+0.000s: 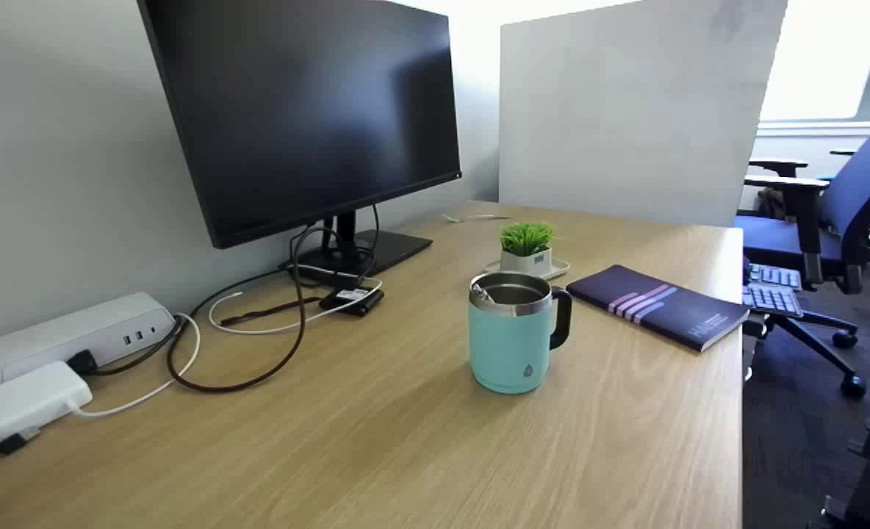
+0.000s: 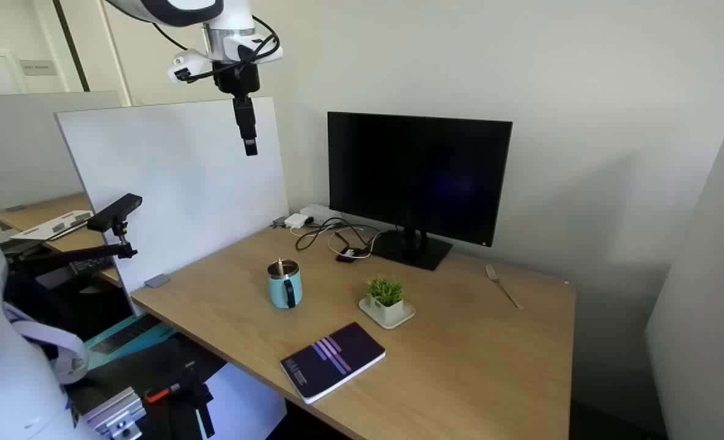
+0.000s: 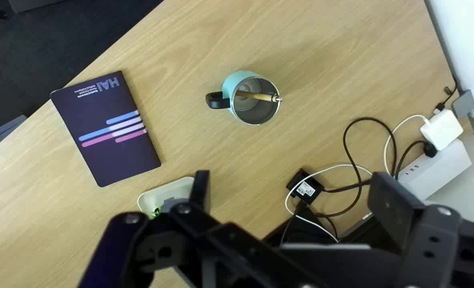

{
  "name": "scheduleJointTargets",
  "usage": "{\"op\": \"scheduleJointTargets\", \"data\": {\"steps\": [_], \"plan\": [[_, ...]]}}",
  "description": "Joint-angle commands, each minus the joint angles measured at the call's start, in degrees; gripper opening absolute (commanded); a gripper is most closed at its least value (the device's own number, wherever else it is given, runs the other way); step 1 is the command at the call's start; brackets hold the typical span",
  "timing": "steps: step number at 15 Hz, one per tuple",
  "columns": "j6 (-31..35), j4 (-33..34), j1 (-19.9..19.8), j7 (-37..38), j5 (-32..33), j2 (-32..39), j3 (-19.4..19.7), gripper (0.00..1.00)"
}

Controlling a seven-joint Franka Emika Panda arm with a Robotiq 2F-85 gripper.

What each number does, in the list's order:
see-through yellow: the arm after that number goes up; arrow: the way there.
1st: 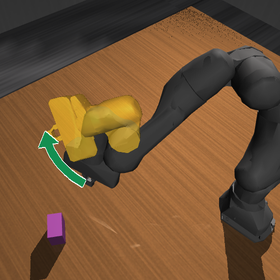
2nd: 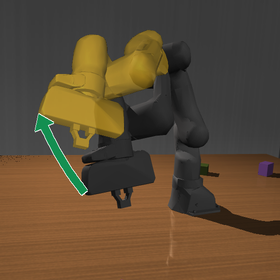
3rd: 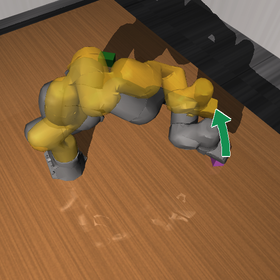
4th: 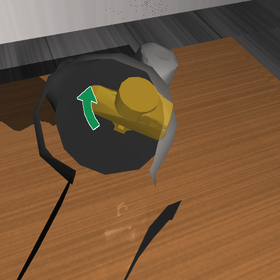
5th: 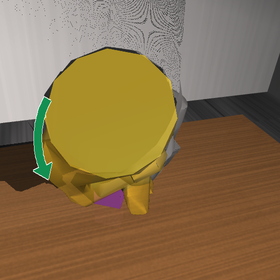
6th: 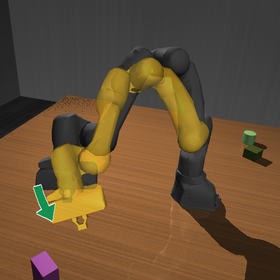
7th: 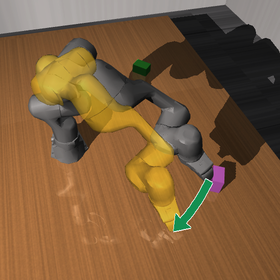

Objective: Remove the pen from the mug and put it on the table

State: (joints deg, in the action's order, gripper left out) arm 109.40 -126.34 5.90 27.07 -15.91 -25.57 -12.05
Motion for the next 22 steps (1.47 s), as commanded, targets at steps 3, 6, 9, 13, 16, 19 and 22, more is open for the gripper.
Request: {"op": "scheduleJointTargets", "data": {"steps": [3,6,9,13,16,19,22], "plan": [[-0.12,0.11,-0.11,-0.02,-0.02,0.02,-0.07,1.00],[-0.12,0.11,-0.11,-0.02,-0.02,0.02,-0.07,1.00],[-0.12,0.11,-0.11,-0.02,-0.02,0.02,-0.07,1.00],[-0.12,0.11,-0.11,-0.02,-0.02,0.02,-0.07,1.00],[0.13,0.27,-0.17,-0.30,-0.34,1.09,0.14,1.00],[0.24,0.92,-0.89,1.48,-1.24,4.69,0.60,1.00],[0.07,2.03,-1.28,4.17,-3.10,10.66,1.44,1.00]]}}
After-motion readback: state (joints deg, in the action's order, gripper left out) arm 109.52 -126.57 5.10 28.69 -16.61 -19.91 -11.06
